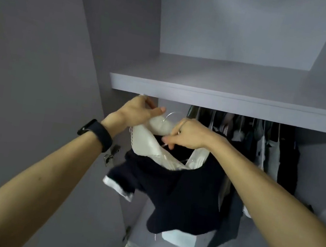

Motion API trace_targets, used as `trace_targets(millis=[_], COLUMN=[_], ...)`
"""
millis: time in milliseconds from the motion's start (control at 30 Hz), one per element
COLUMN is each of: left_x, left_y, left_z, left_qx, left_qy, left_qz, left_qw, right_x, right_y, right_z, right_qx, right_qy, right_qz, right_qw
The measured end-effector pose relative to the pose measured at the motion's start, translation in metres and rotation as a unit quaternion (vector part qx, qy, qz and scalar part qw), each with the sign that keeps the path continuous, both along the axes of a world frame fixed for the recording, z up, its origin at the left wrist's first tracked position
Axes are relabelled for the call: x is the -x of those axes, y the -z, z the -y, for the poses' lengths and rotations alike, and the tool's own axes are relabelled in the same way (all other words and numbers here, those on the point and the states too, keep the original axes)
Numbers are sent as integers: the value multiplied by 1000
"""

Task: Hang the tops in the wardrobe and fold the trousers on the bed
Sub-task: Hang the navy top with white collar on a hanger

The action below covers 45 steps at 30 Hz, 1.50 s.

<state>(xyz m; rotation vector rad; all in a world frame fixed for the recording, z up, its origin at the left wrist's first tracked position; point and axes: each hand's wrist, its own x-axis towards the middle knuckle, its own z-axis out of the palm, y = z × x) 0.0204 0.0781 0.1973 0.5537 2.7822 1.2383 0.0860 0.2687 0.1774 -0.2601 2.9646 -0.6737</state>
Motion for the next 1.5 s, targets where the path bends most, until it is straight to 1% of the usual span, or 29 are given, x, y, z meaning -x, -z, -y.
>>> trace_targets(millis=[67,100,133,167,200,233,267,300,367,467,567,633,667,733,800,867,900,967,1000,1033,1067,1133,1167,1200,1267,1333,1400,1433,1500], left_x=[-3,-6,-8,-10,-10,-11,-12,-13,-15,-18,-17,-15,-13,-14,-17,-24,-27,-30,-30,-29,-27,-21,-19,-17,-17,-21,-23,-24,-28], left_y=[9,17,28,38,50,61,72,82,100,111,115,115,114,116,128,151,166,193,199,198,192,168,151,135,109,95,95,96,97], left_z=[13,22,31,41,52,63,71,78,89,99,102,95,90,85,97,124,137,153,152,145,137,116,105,94,72,52,39,36,32], left_qx=[-69,-113,-131,-119,-81,-32,5,26,23,-2,19,15,20,25,20,40,72,149,160,140,92,-9,-34,-29,46,148,196,199,244], left_qy=[14,0,-30,-73,-115,-146,-159,-159,-156,-203,-175,-155,-155,-176,-215,-264,-280,-242,-208,-185,-182,-202,-194,-162,-48,51,99,106,116], left_qz=[40,47,26,-18,-62,-82,-79,-58,-47,-91,-100,-107,-130,-172,-187,-161,-120,14,91,145,149,67,22,-7,-6,43,75,62,-40], left_qw=[997,993,991,990,988,985,984,985,986,975,979,982,979,969,958,950,950,959,961,962,968,977,980,986,998,987,973,972,962], right_x=[6,8,7,7,6,6,6,7,9,9,8,7,6,5,2,-3,-6,-14,-15,-15,-16,-16,-16,-16,-19,-20,-22,-24,-27], right_y=[0,2,5,10,15,21,27,33,43,60,75,83,87,94,99,103,106,113,116,121,125,129,130,131,132,130,127,125,125], right_z=[-6,-9,-13,-15,-17,-18,-20,-23,-25,-27,-31,-27,-23,-19,-25,-42,-50,-52,-47,-42,-35,-23,-19,-15,-4,6,14,16,16], right_qx=[93,132,164,188,201,211,222,231,242,284,334,332,329,322,321,331,326,292,275,263,252,228,218,210,202,204,198,185,148], right_qy=[41,57,70,77,84,94,109,124,143,150,161,161,154,141,152,190,208,215,206,195,182,144,128,113,93,79,69,66,62], right_qz=[-89,-124,-144,-160,-174,-185,-194,-200,-192,-180,-171,-159,-152,-149,-164,-176,-175,-160,-151,-142,-141,-156,-163,-165,-170,-177,-184,-183,-183], right_qw=[991,982,973,966,960,955,949,944,940,930,913,916,919,924,920,907,905,918,927,934,940,950,954,957,960,960,960,963,970])
